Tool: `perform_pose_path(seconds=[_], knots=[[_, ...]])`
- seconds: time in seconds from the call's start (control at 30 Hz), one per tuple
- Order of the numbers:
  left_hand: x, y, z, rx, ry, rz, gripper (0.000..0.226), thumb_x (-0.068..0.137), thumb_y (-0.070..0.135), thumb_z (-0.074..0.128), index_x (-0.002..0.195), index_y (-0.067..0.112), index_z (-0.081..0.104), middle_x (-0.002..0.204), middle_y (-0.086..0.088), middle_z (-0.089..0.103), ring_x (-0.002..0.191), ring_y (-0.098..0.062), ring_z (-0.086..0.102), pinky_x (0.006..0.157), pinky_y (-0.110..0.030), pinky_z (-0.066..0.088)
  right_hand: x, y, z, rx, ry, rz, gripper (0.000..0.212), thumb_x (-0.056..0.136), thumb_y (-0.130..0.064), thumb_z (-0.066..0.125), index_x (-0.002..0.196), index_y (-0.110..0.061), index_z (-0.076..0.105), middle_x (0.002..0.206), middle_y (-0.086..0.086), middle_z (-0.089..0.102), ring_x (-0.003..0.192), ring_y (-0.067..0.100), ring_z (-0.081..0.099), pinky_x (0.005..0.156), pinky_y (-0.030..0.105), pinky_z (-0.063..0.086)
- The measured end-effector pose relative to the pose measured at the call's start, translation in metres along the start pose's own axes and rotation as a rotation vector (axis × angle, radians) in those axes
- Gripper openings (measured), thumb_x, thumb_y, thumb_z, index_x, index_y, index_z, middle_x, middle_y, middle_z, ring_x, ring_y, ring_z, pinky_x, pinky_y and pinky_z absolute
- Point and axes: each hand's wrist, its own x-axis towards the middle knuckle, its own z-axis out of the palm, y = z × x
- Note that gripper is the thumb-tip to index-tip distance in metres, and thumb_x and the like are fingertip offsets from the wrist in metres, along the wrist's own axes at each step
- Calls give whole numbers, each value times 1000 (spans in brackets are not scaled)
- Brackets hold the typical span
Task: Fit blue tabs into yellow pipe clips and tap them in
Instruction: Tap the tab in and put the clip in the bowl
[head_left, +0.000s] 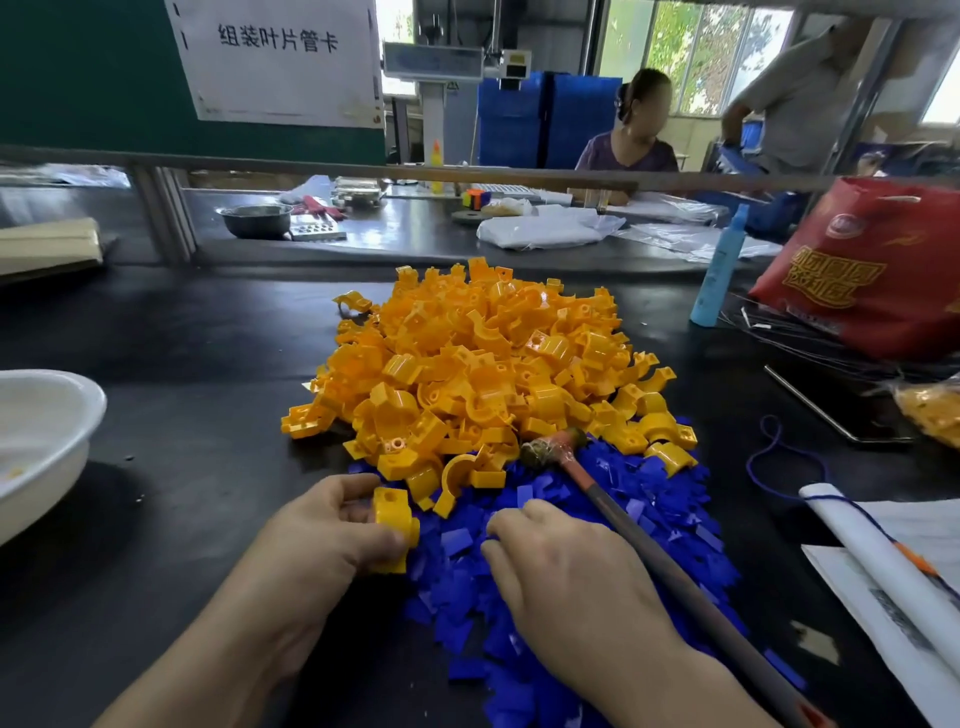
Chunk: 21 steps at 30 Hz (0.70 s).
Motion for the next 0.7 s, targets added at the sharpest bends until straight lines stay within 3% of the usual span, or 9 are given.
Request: perform_pose_path(seconds=[0.17, 0.37, 0.43, 0.53, 0.7], knots=[[0, -3, -2, -108, -40, 41, 45, 73, -19, 64, 107, 11, 64, 105, -16, 67, 91, -34, 69, 77, -42, 58, 2, 4, 0, 115, 33, 47, 22, 97, -47, 36, 101, -33, 52, 95, -12, 50, 80, 8, 54, 69, 21, 48], [-2, -5, 0, -274, -175, 28, 46, 66, -20, 58, 103, 4, 66, 82, -15, 74, 84, -32, 68, 72, -40, 58, 5, 4, -4, 268, 62, 96, 7, 92, -37, 55, 94, -31, 60, 86, -13, 59, 82, 2, 54, 72, 17, 46], [-5, -4, 1, -336, -231, -5, 42, 55, -14, 59, 90, 3, 74, 77, -13, 71, 78, -28, 66, 68, -39, 60, 5, 5, -5, 283, 60, 105, 10, 92, -35, 56, 100, -33, 61, 92, -15, 60, 87, 0, 54, 74, 12, 44], [-11, 1, 5, -382, -286, -28, 27, 55, -8, 66, 74, 8, 78, 73, -11, 70, 69, -22, 66, 73, -44, 61, 3, 7, -8, 333, 55, 146, 16, 90, -37, 59, 106, -34, 60, 90, -18, 59, 87, -5, 53, 72, 5, 42], [-20, 5, 11, -288, -266, -11, 17, 56, 14, 79, 73, 15, 78, 68, -5, 67, 61, -16, 66, 76, -43, 59, 3, 8, -13, 464, 21, 225, 13, 88, -39, 63, 99, -33, 60, 75, -11, 61, 69, -2, 59, 60, 13, 50]])
